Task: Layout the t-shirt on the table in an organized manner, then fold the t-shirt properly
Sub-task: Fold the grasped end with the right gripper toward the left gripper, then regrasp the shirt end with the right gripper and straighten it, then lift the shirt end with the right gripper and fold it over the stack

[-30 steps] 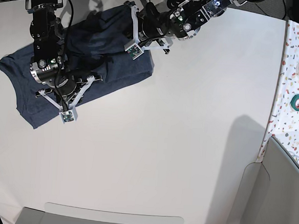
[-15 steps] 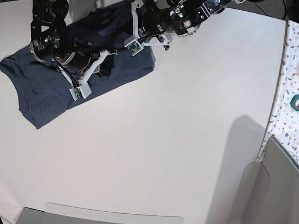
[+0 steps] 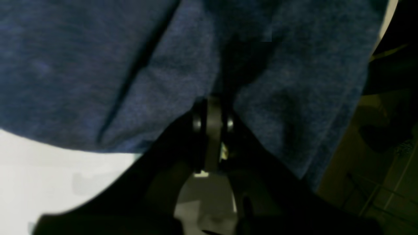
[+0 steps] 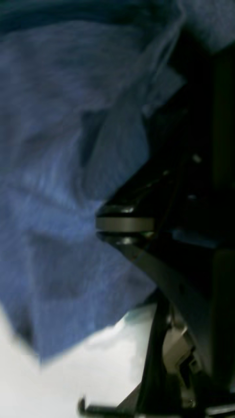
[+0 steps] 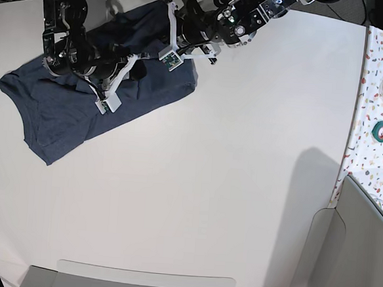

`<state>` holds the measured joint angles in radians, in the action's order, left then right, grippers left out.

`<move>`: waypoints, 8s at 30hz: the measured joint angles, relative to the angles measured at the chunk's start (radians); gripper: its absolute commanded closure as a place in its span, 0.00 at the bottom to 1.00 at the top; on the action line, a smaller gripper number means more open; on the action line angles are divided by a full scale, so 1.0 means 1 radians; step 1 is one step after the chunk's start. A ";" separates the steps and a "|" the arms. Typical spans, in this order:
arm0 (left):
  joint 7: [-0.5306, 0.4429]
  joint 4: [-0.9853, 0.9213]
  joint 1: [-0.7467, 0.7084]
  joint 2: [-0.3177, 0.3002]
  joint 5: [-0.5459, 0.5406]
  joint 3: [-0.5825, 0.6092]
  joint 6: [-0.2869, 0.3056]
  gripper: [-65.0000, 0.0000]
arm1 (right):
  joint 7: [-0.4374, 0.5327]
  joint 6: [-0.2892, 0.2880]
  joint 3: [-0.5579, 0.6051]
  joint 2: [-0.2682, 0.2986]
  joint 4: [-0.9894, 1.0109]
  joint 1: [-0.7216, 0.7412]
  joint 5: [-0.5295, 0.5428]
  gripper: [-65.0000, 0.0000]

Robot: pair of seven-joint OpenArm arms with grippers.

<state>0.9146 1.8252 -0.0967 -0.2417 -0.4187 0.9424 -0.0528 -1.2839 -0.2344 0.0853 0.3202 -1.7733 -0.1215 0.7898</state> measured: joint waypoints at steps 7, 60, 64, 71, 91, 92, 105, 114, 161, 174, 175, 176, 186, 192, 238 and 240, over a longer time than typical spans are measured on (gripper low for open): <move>0.000 0.001 0.002 0.000 0.000 0.000 0.000 0.97 | 0.000 0.007 -0.007 0.056 0.016 0.072 -0.071 1.00; 0.072 0.100 -0.001 -0.007 0.005 -0.003 0.000 0.68 | -0.002 -0.373 -0.571 0.245 0.710 0.420 -0.128 0.42; 0.072 0.100 -0.001 -0.008 0.005 -0.003 0.000 0.68 | 0.006 -0.377 -0.523 0.241 0.727 0.446 -0.116 0.42; 0.069 0.101 -0.009 -0.008 0.005 -0.003 0.000 0.68 | 0.060 -0.386 -0.512 0.243 0.871 0.496 -0.124 0.42; 0.069 0.101 -0.009 -0.008 0.005 -0.003 0.000 0.68 | 0.121 -0.385 -0.628 0.224 0.874 0.488 -0.208 0.43; 0.068 0.101 -0.009 -0.008 0.005 -0.003 0.000 0.68 | 0.121 -0.386 -0.628 0.225 0.874 0.488 -0.209 0.43; 0.069 0.101 -0.006 -0.008 0.005 -0.003 0.000 0.68 | 0.249 -0.383 -0.600 0.160 0.869 0.507 -0.359 0.43; 0.068 0.101 -0.005 -0.008 0.005 -0.003 0.000 0.68 | 0.284 -0.383 -0.488 0.156 0.853 0.489 -0.305 0.43; 0.167 0.159 -0.159 -0.005 0.007 -0.320 -0.034 0.68 | 0.128 -0.392 -0.365 0.120 0.141 0.140 -0.226 0.99; 0.151 0.118 -0.153 -0.004 -0.003 -0.319 -0.029 0.68 | -0.083 -0.392 -0.359 -0.050 -0.253 0.029 -0.215 0.99; 0.151 0.114 -0.150 -0.004 -0.004 -0.319 -0.029 0.68 | -0.093 -0.392 -0.349 -0.056 -0.253 0.029 -0.208 0.99; 0.150 0.111 -0.150 -0.003 -0.008 -0.319 -0.029 0.68 | -0.105 -0.393 -0.334 -0.061 -0.252 0.027 -0.198 0.99; 0.035 0.015 -0.142 0.003 -0.035 -0.316 -0.007 0.68 | -0.111 -0.392 -0.181 -0.096 -0.252 0.024 -0.087 1.00; 0.022 0.001 -0.140 0.004 -0.038 -0.316 -0.003 0.68 | -0.111 -0.391 -0.078 -0.148 -0.252 0.024 -0.087 1.00; 0.025 -0.009 -0.108 0.001 -0.019 -0.316 -0.011 0.68 | -0.077 -0.311 -0.256 -0.274 -0.253 0.127 0.055 0.56; 0.027 -0.009 -0.108 0.001 -0.022 -0.316 -0.011 0.68 | -0.084 -0.310 -0.420 -0.262 -0.252 0.123 0.104 0.56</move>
<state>0.9417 1.8164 -0.2050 -0.2409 -0.4408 0.6262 -0.0639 -1.3678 -0.5446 -0.3351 0.0578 -2.0251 0.0013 0.8936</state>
